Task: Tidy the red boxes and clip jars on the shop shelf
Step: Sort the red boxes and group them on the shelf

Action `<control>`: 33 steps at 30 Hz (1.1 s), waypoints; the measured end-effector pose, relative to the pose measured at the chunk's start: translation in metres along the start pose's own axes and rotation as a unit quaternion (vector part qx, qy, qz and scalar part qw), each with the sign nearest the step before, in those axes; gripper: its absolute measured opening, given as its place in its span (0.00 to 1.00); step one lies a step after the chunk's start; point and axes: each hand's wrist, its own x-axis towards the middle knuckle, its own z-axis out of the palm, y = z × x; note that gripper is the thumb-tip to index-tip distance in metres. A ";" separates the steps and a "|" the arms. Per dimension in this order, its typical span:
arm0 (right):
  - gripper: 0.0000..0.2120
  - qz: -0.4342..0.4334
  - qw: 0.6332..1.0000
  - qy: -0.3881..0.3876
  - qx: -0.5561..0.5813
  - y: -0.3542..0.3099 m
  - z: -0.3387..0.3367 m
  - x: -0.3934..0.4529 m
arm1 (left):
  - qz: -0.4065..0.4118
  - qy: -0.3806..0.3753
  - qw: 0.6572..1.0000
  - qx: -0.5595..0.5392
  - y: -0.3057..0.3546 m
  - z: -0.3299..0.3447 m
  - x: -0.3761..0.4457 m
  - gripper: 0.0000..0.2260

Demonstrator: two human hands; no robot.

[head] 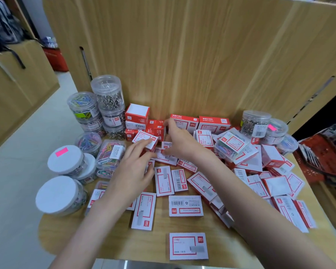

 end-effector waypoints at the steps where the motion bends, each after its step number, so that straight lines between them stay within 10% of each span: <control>1: 0.32 -0.002 1.000 -0.008 -0.009 -0.002 -0.001 -0.001 | 0.002 0.000 1.000 0.000 -0.001 0.000 0.000 0.11; 23: 0.07 -0.088 0.968 0.223 -0.067 0.020 -0.049 -0.067 | -0.008 0.034 0.999 0.003 0.006 0.002 0.004 0.18; 33: 0.04 0.004 0.988 0.149 -0.042 0.036 -0.018 -0.127 | 0.027 0.027 0.998 -0.047 0.025 0.011 0.001 0.13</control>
